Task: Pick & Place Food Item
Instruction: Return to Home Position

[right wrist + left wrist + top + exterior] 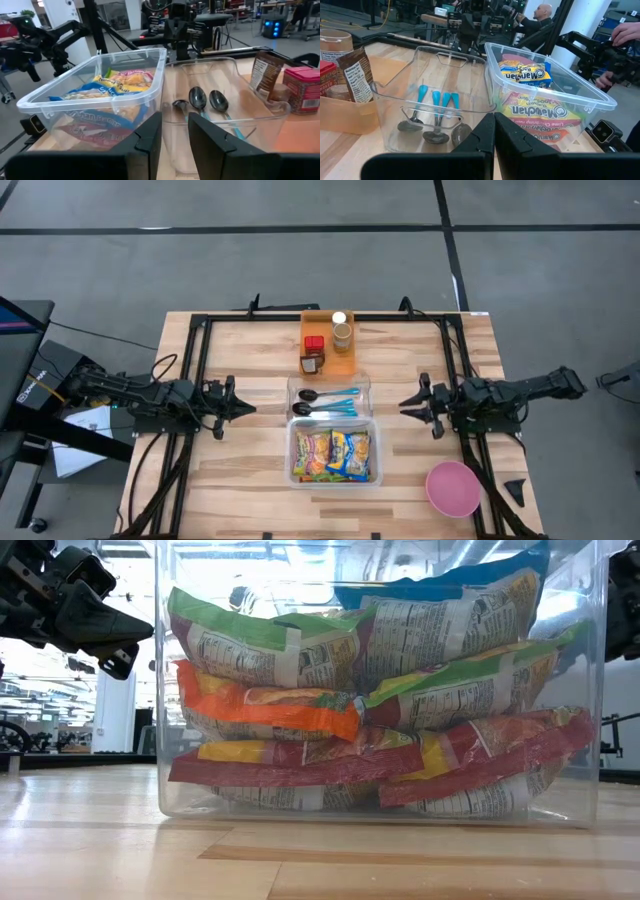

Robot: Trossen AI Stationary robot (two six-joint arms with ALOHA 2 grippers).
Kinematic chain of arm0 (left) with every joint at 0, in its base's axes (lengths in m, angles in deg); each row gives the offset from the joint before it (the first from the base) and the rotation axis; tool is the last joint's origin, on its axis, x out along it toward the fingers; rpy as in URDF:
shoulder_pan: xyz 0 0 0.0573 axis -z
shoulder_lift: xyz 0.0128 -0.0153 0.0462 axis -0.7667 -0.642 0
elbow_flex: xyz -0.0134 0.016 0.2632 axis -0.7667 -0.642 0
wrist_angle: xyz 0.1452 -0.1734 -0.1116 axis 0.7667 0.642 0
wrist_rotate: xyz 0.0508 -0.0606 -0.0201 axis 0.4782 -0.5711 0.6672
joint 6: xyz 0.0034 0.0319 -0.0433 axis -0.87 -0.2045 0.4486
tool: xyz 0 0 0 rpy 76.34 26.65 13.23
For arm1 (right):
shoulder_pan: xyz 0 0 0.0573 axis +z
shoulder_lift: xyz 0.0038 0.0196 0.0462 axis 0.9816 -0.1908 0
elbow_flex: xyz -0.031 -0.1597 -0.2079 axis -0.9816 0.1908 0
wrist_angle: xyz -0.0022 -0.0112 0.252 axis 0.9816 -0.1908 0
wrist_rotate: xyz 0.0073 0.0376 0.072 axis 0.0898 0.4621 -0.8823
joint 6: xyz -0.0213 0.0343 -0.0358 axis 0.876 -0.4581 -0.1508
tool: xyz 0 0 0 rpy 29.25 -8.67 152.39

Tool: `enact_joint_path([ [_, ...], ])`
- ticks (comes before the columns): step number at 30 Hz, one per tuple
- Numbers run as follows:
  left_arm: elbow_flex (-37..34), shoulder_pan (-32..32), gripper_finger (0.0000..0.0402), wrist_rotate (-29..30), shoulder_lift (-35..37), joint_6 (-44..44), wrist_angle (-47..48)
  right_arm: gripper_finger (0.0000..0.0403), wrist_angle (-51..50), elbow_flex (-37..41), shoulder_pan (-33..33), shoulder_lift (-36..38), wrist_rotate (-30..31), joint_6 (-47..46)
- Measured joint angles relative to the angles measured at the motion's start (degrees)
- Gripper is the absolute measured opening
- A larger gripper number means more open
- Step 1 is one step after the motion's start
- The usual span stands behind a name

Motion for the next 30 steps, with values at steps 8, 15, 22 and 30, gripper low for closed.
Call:
enact_joint_path([
  [8,0.00,0.00,0.0002,0.01,0.00,-0.01,0.02,0.0092,-0.01,0.04,-0.29,0.00,-0.03,-0.03],
  [15,0.00,0.00,0.0002,0.01,0.00,-0.01,0.02,0.0092,-0.05,0.07,-0.29,-0.55,-0.03,-0.05],
  [22,0.00,0.00,0.0002,0.00,0.00,-0.01,0.02,0.0092,-0.03,0.07,-0.27,-0.56,-0.03,-0.07],
  [30,0.00,0.00,0.0002,0.01,0.00,0.01,0.02,0.0092,-0.03,0.09,-0.27,-0.57,-0.03,-0.08],
])
